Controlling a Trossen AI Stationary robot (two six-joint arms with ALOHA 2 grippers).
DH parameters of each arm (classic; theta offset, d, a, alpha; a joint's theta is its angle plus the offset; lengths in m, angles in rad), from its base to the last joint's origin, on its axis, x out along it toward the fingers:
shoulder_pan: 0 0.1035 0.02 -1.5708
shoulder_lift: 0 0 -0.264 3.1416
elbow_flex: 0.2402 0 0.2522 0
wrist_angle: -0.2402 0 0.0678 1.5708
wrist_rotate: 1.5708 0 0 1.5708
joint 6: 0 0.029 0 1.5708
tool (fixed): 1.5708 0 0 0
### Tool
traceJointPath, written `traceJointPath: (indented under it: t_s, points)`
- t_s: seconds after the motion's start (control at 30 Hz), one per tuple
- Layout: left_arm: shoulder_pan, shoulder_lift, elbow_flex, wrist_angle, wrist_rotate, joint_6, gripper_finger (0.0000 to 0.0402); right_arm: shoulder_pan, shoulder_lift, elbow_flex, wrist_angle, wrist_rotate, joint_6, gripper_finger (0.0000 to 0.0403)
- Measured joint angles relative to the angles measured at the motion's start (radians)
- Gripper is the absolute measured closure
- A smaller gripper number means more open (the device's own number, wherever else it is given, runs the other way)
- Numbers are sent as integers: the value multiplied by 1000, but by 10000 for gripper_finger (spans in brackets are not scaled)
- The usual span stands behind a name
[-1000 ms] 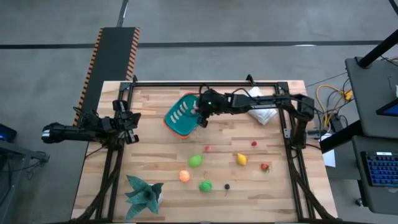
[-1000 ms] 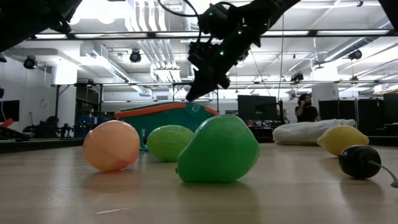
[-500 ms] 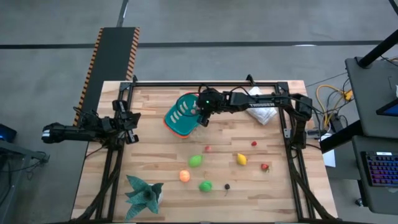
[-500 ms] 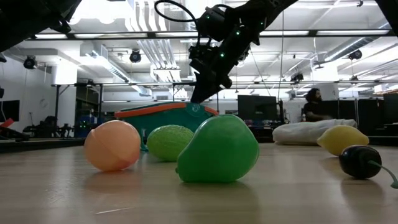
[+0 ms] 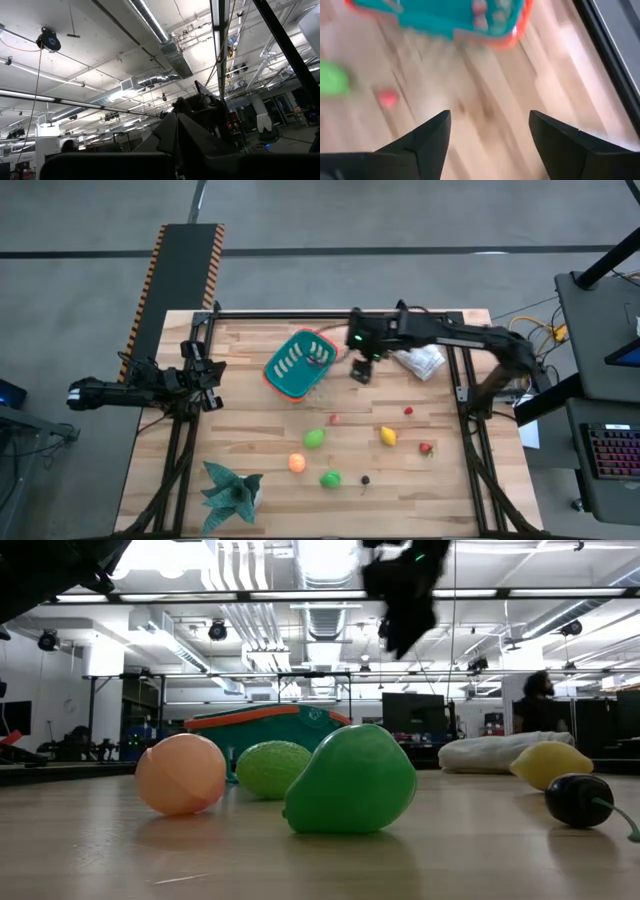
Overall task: Pick and placing Produce into tupperware
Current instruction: Put the red raspberry into the blue bin
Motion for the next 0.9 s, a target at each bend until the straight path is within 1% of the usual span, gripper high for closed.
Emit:
traceJointPath:
  t_s: [0.1,0.2,0.3,0.43,0.57,0.7,0.8,0.9]
  points:
    - [0,0,0,0,0,0,402,37,-129,-100,-49,55,114,147]
    - [0,0,0,0,0,0,402,69,-268,-230,-50,93,312,155]
    - [0,0,0,0,0,0,402,93,-379,-367,-49,95,527,162]
    - [0,0,0,0,0,0,402,141,-490,-535,-22,97,726,167]
    - [0,0,0,0,0,0,402,201,-541,-671,50,87,848,167]
    - [0,0,0,0,0,0,402,256,-542,-771,153,52,919,169]
    - [0,0,0,0,1,0,402,294,-523,-818,200,46,960,170]
    - [0,0,0,0,2,0,402,328,-495,-839,206,45,997,170]
